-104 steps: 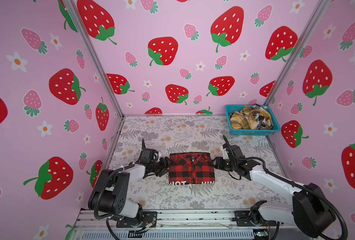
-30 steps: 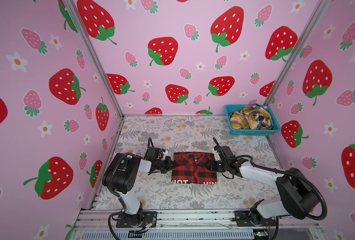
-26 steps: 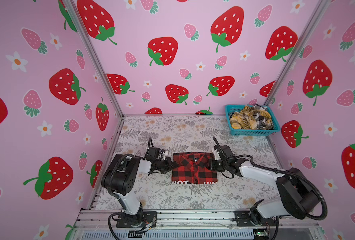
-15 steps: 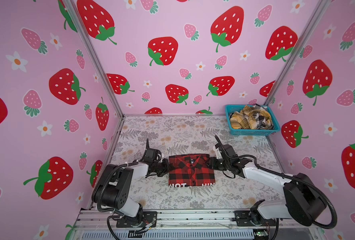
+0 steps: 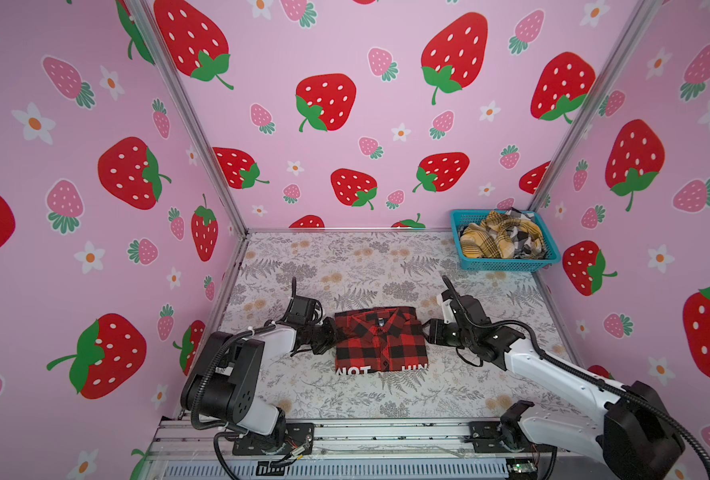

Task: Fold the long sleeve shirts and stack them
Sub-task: 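Draw the right gripper back from the shirt edge while the left holds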

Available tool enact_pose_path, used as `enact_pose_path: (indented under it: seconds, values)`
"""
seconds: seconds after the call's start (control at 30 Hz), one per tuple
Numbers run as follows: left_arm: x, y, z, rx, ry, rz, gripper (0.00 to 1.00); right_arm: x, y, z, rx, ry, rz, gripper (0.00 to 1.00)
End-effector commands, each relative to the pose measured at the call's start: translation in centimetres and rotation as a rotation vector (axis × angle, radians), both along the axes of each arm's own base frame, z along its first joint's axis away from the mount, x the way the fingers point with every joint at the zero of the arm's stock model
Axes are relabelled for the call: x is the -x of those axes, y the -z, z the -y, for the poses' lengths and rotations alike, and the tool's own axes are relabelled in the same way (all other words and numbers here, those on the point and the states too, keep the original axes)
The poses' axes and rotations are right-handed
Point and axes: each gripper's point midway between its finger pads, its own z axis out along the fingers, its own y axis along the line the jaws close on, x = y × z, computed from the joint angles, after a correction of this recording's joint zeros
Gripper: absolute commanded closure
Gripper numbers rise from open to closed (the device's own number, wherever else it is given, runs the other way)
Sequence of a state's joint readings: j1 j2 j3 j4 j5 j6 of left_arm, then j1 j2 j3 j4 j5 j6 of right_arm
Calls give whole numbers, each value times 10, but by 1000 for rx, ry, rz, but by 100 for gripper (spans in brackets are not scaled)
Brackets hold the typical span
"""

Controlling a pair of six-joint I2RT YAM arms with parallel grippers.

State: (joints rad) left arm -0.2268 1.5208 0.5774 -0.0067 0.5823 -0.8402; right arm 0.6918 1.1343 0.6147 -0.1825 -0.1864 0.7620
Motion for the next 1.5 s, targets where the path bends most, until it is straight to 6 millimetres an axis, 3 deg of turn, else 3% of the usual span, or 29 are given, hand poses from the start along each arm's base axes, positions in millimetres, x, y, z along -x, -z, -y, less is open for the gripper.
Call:
enact_pose_path:
  seconds: [0.0,0.87,1.07,1.17,1.27,1.4,1.47]
  values:
    - [-9,-10,-3,-36,-11,16,100,8,10,11,42,17,-20,56]
    - [-17,7,1,-21,-22,-50,100,9,17,8,12,32,-33,56]
    - [-25,0,5,-6,-18,-30,100,2,17,3,-3,37,-20,56]
    - [-23,-1,3,-22,-18,-52,68,-2,15,-2,-2,31,-17,57]
    - [-12,-3,-3,-54,-15,-74,46,-9,7,-10,-25,21,-3,56]
    - [13,-3,-10,-60,-16,-135,25,-13,6,-25,-35,-11,-17,56]
    - [27,-3,-15,-71,-35,-159,24,-16,7,-29,-17,-27,-22,57]
